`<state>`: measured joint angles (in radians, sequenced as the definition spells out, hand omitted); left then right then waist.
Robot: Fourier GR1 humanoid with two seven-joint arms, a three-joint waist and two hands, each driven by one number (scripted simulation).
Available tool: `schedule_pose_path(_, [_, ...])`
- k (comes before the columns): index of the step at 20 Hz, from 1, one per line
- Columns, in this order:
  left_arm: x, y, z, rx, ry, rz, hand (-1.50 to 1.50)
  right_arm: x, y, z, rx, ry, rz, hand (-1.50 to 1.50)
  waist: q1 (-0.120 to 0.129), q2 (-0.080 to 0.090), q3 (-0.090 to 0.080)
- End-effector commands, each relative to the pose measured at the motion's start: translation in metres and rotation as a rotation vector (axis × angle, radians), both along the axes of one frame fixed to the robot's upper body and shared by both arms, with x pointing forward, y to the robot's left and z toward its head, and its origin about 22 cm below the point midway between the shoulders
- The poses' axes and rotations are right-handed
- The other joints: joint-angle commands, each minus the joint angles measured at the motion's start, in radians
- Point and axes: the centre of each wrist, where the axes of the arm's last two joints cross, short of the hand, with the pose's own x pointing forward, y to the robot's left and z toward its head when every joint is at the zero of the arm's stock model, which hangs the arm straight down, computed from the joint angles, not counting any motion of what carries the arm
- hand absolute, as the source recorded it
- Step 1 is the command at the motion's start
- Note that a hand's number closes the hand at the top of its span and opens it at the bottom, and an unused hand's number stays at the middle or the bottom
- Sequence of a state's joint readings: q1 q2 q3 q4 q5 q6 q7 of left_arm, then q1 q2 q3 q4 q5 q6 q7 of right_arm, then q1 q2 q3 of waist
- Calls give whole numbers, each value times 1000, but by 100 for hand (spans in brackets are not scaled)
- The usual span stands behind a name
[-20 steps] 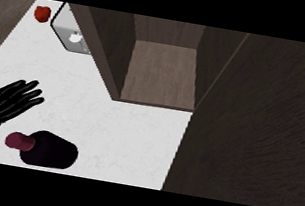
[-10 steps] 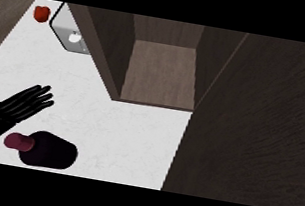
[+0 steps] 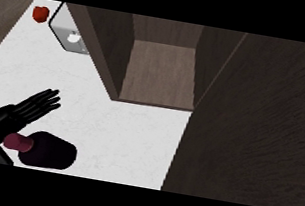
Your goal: Pick up the wine, place it into the cabinet and close the cabinet
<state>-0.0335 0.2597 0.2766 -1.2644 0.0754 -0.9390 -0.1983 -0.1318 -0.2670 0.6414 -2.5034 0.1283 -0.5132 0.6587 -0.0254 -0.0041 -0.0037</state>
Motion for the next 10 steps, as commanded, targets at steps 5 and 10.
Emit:
schedule_pose_path(5, [-4,1,-35,-28,7,-35,-150,-33,-14,17,-3,-97,-32,-150,-2,-1,0])
schedule_pose_path(10, [-2,5,-51,-70,102,-70,-150,-32,-16,20,-9,-90,-24,-150,-9,-1,0])
